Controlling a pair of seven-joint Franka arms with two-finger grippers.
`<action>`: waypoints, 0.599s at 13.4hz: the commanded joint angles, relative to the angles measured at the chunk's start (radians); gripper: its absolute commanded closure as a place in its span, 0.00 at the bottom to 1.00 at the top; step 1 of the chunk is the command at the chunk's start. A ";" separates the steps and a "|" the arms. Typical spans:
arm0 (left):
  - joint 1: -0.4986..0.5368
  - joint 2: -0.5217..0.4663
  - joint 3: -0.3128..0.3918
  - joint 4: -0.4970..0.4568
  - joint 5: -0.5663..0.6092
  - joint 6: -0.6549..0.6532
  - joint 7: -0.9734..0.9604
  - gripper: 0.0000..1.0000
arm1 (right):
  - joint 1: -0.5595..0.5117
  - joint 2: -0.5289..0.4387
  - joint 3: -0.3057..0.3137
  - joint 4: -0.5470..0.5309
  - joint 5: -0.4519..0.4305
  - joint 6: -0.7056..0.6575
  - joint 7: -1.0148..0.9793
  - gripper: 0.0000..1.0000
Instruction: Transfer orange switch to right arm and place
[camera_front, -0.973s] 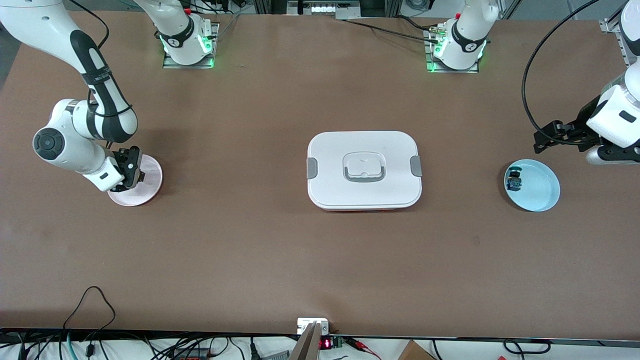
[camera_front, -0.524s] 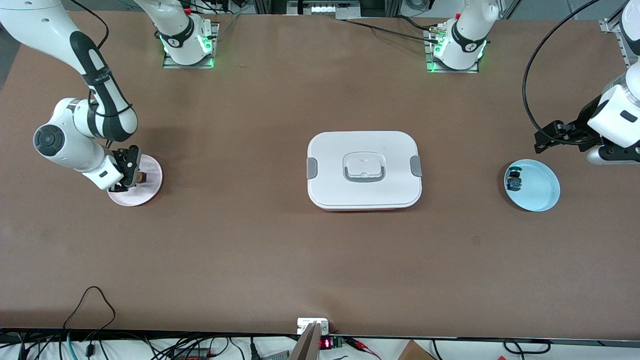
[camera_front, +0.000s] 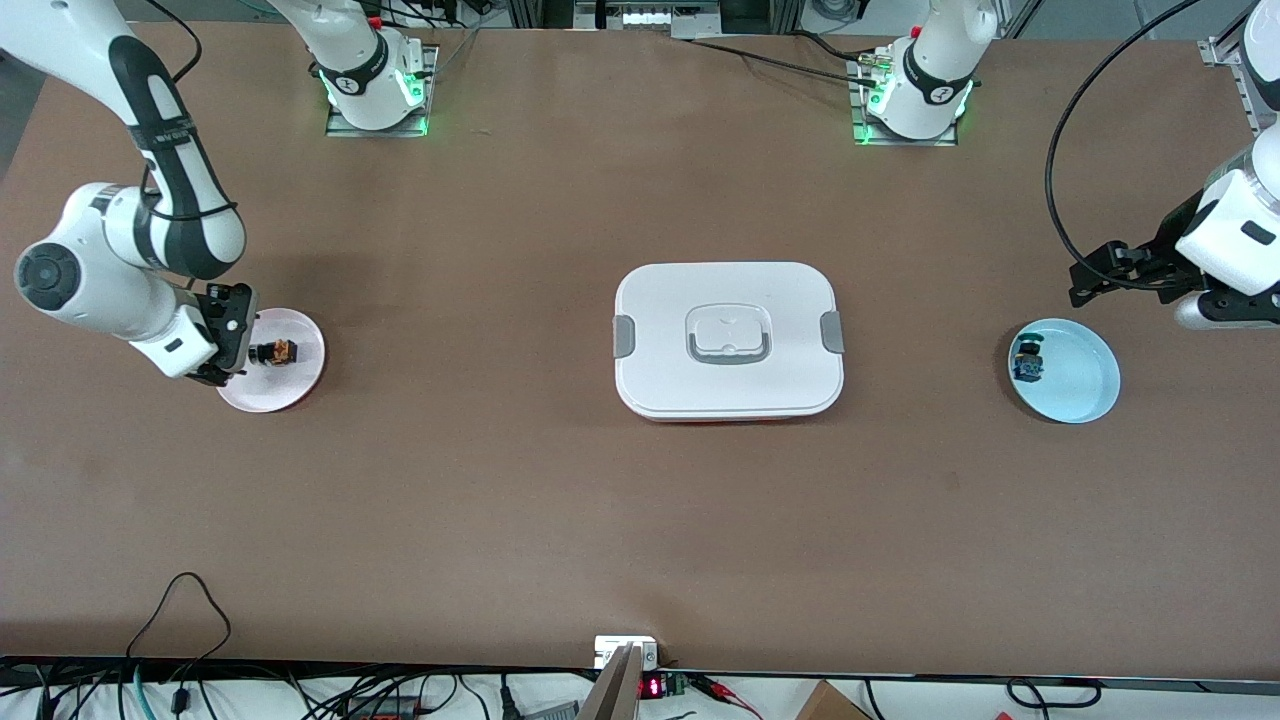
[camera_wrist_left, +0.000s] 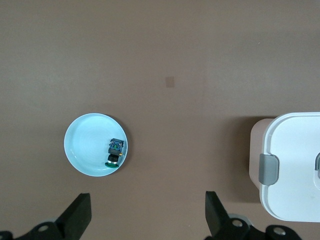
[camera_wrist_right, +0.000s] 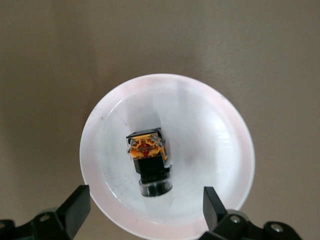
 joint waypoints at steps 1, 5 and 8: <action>0.001 0.014 0.005 0.032 -0.019 -0.017 -0.007 0.00 | 0.016 -0.042 0.010 0.065 0.022 -0.110 0.106 0.00; 0.003 0.014 0.005 0.032 -0.019 -0.017 -0.007 0.00 | 0.069 -0.069 0.013 0.216 0.013 -0.355 0.338 0.00; 0.005 0.014 0.005 0.032 -0.019 -0.017 -0.007 0.00 | 0.089 -0.091 0.013 0.286 0.019 -0.525 0.574 0.00</action>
